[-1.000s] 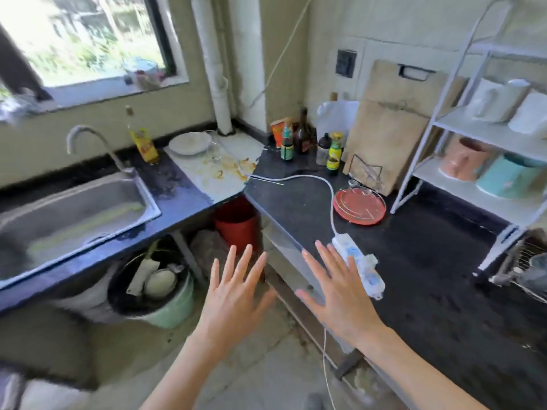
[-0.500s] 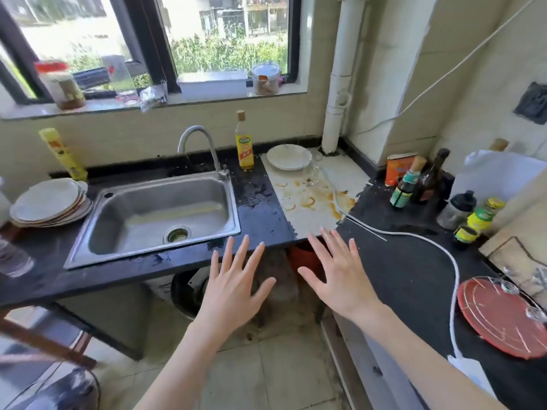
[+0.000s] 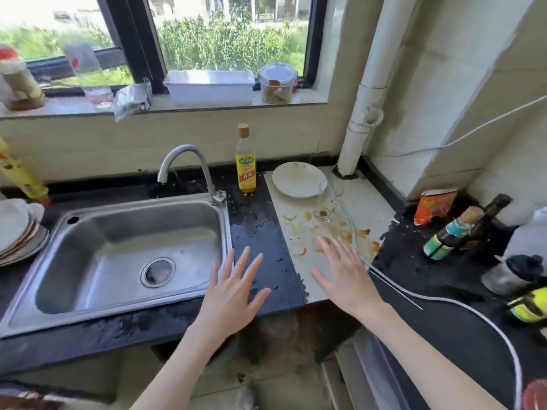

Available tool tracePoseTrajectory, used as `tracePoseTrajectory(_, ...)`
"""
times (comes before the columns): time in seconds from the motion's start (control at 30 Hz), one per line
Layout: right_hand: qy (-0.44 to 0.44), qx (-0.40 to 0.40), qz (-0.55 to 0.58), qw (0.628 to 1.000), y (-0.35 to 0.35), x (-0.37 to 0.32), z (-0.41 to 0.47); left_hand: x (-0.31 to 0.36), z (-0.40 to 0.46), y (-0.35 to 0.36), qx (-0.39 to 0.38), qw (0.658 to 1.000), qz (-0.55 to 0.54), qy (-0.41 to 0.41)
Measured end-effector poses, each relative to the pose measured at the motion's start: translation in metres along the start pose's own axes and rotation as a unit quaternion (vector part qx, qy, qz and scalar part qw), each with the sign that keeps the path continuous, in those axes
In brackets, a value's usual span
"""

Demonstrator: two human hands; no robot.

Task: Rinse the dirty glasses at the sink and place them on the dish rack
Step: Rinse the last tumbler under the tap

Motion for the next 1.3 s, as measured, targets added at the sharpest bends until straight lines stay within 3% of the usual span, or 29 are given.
tracePoseTrajectory(0.3,0.073,-0.023,-0.027,0.997,0.023,0.04,0.107,-0.019,0.104,0.009,-0.052,0.997,-0.029,0.04)
tracePoseTrajectory(0.43,0.156,-0.038,0.07,0.985,0.028,0.071,0.142,-0.015,0.136,0.017,-0.063,0.996,-0.041,0.037)
tracePoseTrajectory(0.57,0.276,-0.021,0.224,0.934,0.028,0.104,0.186,-0.014,0.161,0.024,-0.071,0.997,-0.035,0.015)
tracePoseTrajectory(0.73,0.358,-0.031,0.313,0.879,0.042,0.141,0.234,-0.013,0.179,0.038,-0.087,0.993,-0.07,-0.042)
tracePoseTrajectory(1.0,0.336,0.012,0.415,0.846,0.068,0.145,0.245,-0.021,0.193,0.038,-0.096,0.987,-0.094,-0.091)
tracePoseTrajectory(1.1,0.302,0.026,0.42,0.855,0.067,0.136,0.245,-0.031,0.193,0.037,-0.098,0.983,-0.123,-0.092)
tracePoseTrajectory(1.2,0.242,-0.007,0.409,0.88,0.067,0.113,0.241,-0.05,0.188,0.032,-0.102,0.979,-0.153,-0.084)
tracePoseTrajectory(1.3,0.197,-0.045,0.446,0.872,0.069,0.077,0.233,-0.076,0.177,0.024,-0.102,0.962,-0.239,-0.084)
Point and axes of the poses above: each hand's wrist, its own z-axis towards the middle knuckle, its own y-axis out of the palm, x = y × z, the point moved 4 cm from there along z, towards the middle knuckle, and after that the axes turned 2 degrees about -y, right-handed, at the moved point
